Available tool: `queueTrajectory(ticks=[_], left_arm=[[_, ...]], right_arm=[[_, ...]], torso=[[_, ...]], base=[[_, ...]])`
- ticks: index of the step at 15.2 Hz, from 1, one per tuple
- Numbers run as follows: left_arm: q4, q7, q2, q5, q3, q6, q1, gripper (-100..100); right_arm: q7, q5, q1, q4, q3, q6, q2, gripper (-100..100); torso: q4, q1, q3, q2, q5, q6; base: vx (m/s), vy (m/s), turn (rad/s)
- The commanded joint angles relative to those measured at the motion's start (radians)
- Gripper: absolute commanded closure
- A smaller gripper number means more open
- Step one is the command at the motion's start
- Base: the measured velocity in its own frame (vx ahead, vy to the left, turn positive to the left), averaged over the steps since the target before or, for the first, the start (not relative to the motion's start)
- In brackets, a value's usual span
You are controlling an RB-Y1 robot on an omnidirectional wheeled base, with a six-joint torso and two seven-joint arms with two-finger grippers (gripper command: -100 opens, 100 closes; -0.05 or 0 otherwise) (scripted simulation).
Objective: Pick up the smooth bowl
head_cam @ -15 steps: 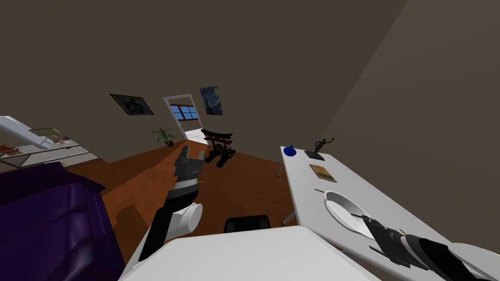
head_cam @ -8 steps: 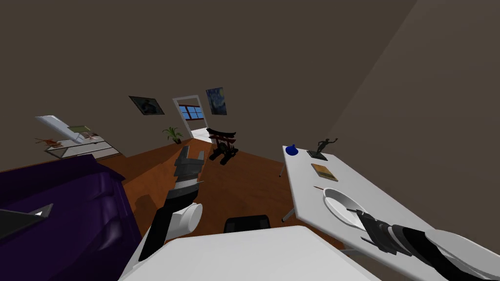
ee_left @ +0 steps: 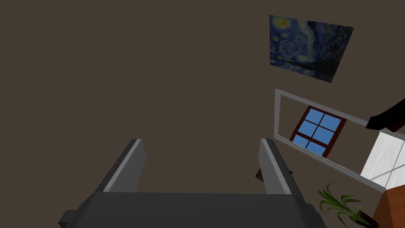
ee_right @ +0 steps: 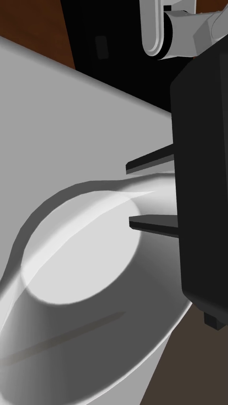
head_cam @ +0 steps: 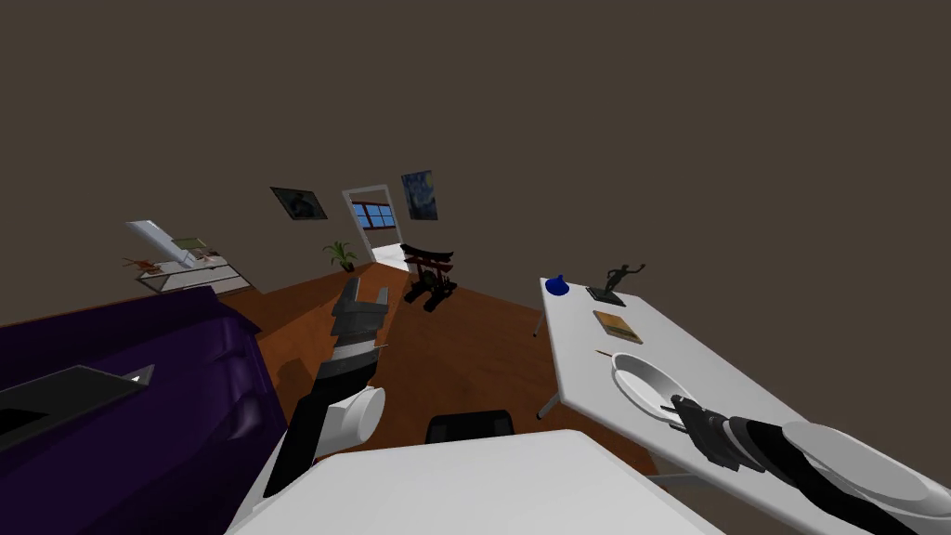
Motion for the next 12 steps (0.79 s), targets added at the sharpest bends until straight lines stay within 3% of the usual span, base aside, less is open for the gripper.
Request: queueTrajectory(ticks=[1,3,4,5,6,8,9,11,12], left_arm=[[0.000,0.000,0.000,0.000,0.000,0.000,0.000,0],[0.000,0.000,0.000,0.000,0.000,0.000,0.000,0],[0.000,0.000,0.000,0.000,0.000,0.000,0.000,0],[0.000,0.000,0.000,0.000,0.000,0.000,0.000,0],[0.000,0.000,0.000,0.000,0.000,0.000,0.000,0],[0.000,0.000,0.000,0.000,0.000,0.000,0.001,0],[0.000,0.000,0.000,0.000,0.000,0.000,0.000,0],[0.000,0.000,0.000,0.000,0.000,0.000,0.000,0],[0.000,0.000,0.000,0.000,0.000,0.000,0.000,0]], right_arm=[[0.000,0.000,0.000,0.000,0.000,0.000,0.000,100],[-0.001,0.000,0.001,0.001,0.001,-0.001,0.000,100],[0.044,-0.046,0.040,-0.019,0.007,0.014,-0.012,100],[0.044,-0.046,0.040,-0.019,0.007,0.014,-0.012,100],[0.076,-0.081,0.080,-0.041,0.015,0.029,-0.026,100],[0.093,-0.108,0.087,-0.041,0.015,0.029,-0.026,100],[0.131,-0.140,0.126,-0.062,0.023,0.044,-0.040,100],[0.142,-0.169,0.134,-0.062,0.023,0.044,-0.040,100],[0.183,-0.202,0.173,-0.084,0.031,0.060,-0.054,100]], torso=[[0.000,0.000,0.000,0.000,0.000,0.000],[0.000,0.000,-0.001,-0.001,0.000,0.000],[0.000,0.000,-0.001,-0.001,0.001,0.000],[0.000,-0.001,-0.002,-0.004,0.001,0.002],[-0.001,-0.001,-0.003,-0.006,0.001,0.001],[-0.002,0.000,-0.006,-0.012,0.002,0.000],[-0.001,0.000,-0.006,-0.012,0.002,-0.002],[-0.001,0.001,-0.006,-0.011,0.003,-0.001],[-0.001,0.001,-0.005,-0.010,0.003,-0.001]], base=[[-0.007,0.003,-0.008],[0.000,0.000,0.000],[0.076,-0.016,-0.135],[0.126,-0.016,-0.173],[0.173,-0.019,-0.192],[0.158,-0.019,-0.102],[0.134,-0.012,-0.093],[0.112,-0.015,-0.086],[0.103,-0.027,-0.109]])
